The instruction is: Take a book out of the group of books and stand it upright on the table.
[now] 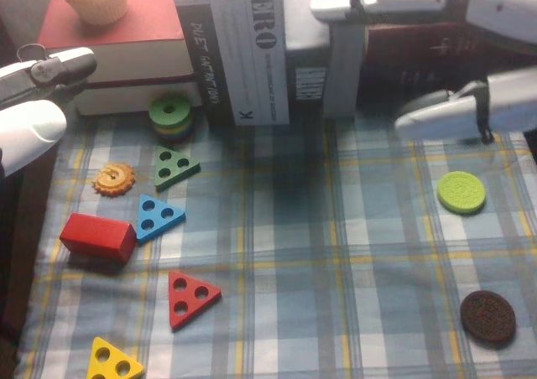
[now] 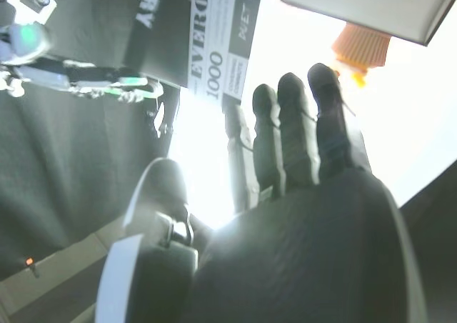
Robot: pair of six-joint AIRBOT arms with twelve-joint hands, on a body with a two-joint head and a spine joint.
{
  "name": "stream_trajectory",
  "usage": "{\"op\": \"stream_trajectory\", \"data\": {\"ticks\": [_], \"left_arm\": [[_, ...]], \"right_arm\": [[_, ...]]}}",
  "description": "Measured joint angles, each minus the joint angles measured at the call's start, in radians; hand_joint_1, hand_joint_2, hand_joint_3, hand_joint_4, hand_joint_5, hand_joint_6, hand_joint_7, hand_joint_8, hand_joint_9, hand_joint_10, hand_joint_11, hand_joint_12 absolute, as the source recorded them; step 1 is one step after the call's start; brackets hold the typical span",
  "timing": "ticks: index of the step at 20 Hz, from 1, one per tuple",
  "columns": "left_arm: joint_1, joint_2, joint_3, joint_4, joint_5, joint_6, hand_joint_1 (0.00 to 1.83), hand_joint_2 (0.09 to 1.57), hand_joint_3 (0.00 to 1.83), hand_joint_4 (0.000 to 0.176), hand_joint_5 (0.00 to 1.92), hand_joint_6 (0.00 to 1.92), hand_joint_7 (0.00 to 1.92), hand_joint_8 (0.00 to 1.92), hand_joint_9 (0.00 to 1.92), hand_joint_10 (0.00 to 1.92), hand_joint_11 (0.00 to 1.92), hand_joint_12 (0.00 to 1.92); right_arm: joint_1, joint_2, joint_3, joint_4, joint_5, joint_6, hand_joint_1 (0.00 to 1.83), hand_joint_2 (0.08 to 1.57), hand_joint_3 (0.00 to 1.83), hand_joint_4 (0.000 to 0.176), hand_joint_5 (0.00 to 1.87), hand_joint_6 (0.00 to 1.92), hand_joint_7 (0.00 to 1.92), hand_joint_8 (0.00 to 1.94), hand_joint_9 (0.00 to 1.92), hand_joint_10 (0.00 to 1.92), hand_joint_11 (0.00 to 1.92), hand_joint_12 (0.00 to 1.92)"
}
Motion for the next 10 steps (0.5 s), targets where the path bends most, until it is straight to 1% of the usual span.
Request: {"op": "stream_trajectory", "data": {"ticks": [2,3,4,5,6,8,9,10], "left_arm": [[0.005,0.0,-0.003,-0.005,-0.004,-0.002,0.16,1.39,0.0,0.116,0.4,0.0,0.36,0.0,0.27,0.0,0.0,0.43],[0.01,0.0,-0.003,-0.006,-0.003,-0.003,0.18,1.39,0.0,0.113,0.41,0.0,0.36,0.0,0.28,0.0,0.0,0.43],[0.019,0.0,-0.003,-0.01,-0.005,-0.005,0.18,1.4,0.0,0.106,0.41,0.0,0.36,0.0,0.28,0.0,0.0,0.43],[0.024,0.0,-0.005,-0.014,-0.005,-0.008,0.19,1.4,0.0,0.102,0.41,0.0,0.36,0.0,0.27,0.0,0.0,0.43],[0.031,0.0,-0.01,-0.022,-0.013,-0.013,0.19,1.4,0.0,0.103,0.4,0.0,0.36,0.0,0.27,0.0,0.0,0.43],[0.05,0.0,-0.011,-0.031,-0.024,-0.022,0.16,1.41,0.0,0.102,0.4,0.0,0.34,0.0,0.26,0.0,0.0,0.47],[0.059,0.0,-0.016,-0.043,-0.035,-0.027,0.17,1.41,0.0,0.102,0.4,0.0,0.33,0.0,0.26,0.0,0.01,0.47],[0.071,0.0,-0.016,-0.046,-0.045,-0.029,0.17,1.4,0.0,0.106,0.4,0.0,0.33,0.0,0.26,0.0,0.02,0.48]], "right_arm": [[-0.01,0.02,-0.011,-0.071,0.005,0.067,0.0,1.13,0.01,0.176,0.34,0.0,0.0,0.0,0.0,0.0,0.0,0.0],[-0.018,0.038,-0.03,-0.104,0.007,0.092,0.0,1.14,0.01,0.176,0.36,0.01,0.0,0.0,0.0,0.0,0.0,0.0],[-0.026,0.051,-0.043,-0.125,0.007,0.093,0.0,1.17,0.01,0.176,0.38,0.01,0.0,0.0,0.0,0.0,0.0,0.0],[-0.031,0.06,-0.055,-0.136,0.01,0.094,0.0,1.17,0.01,0.176,0.4,0.01,0.0,0.0,0.0,0.0,0.0,0.0],[-0.042,0.07,-0.064,-0.142,0.019,0.097,0.0,1.18,0.01,0.176,0.35,0.0,0.0,0.0,0.0,0.0,0.0,0.0],[-0.048,0.093,-0.082,-0.167,0.05,0.117,0.1,1.22,0.01,0.176,0.4,0.01,0.0,0.0,0.0,0.0,0.0,0.0],[-0.048,0.098,-0.082,-0.176,0.082,0.142,0.19,1.21,0.01,0.173,0.44,0.02,0.0,0.0,0.0,0.0,0.0,0.0],[-0.055,0.1,-0.082,-0.177,0.117,0.167,0.25,1.22,0.0,0.144,0.45,0.02,0.0,0.0,0.0,0.0,0.0,0.0]]}}
